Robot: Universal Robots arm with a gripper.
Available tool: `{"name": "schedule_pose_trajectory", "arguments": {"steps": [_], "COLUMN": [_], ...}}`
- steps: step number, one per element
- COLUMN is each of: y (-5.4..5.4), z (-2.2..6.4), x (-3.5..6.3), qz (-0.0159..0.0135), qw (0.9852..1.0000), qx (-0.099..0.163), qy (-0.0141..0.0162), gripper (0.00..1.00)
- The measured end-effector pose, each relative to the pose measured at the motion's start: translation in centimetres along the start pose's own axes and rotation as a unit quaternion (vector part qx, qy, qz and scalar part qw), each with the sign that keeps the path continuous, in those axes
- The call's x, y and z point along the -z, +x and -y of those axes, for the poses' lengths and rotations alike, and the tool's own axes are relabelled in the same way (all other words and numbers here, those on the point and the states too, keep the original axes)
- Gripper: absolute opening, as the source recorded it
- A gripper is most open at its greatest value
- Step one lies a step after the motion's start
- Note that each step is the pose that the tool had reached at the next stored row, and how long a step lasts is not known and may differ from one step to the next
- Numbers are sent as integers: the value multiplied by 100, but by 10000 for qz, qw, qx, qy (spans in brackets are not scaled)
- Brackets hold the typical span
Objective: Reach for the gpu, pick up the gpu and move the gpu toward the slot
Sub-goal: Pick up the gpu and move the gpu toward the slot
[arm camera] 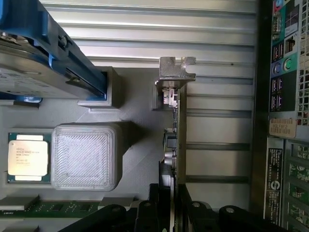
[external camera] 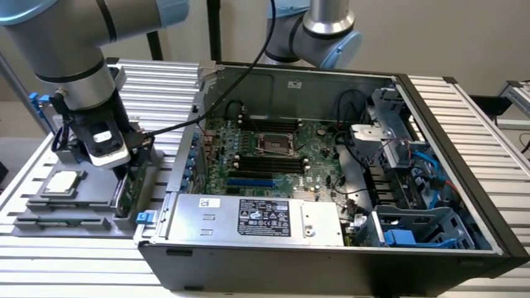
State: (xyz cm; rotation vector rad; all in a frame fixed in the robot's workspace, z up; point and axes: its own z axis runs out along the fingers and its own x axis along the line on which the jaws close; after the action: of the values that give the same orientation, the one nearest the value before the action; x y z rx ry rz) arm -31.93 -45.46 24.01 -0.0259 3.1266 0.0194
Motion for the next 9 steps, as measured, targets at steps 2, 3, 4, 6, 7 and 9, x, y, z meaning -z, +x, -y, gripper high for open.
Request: {"name": "schedule_pose_trajectory", "arguments": {"steps": [2,3,4,6,7,9], "y": [-8,-12,-15,-21,-24,-29], "z": [0,0,0,0,0,0], "x": [15,24,31,44,50,65], "qz": [-36,-54,-69,-96,-110,-138], "qw": [10000,10000,10000,10000,9999,9999], "qx": [0,0,-1,-1,-1,-2], "qy": [0,0,0,-1,-1,-1], "gripper": [26,26,26,26,26,26]}}
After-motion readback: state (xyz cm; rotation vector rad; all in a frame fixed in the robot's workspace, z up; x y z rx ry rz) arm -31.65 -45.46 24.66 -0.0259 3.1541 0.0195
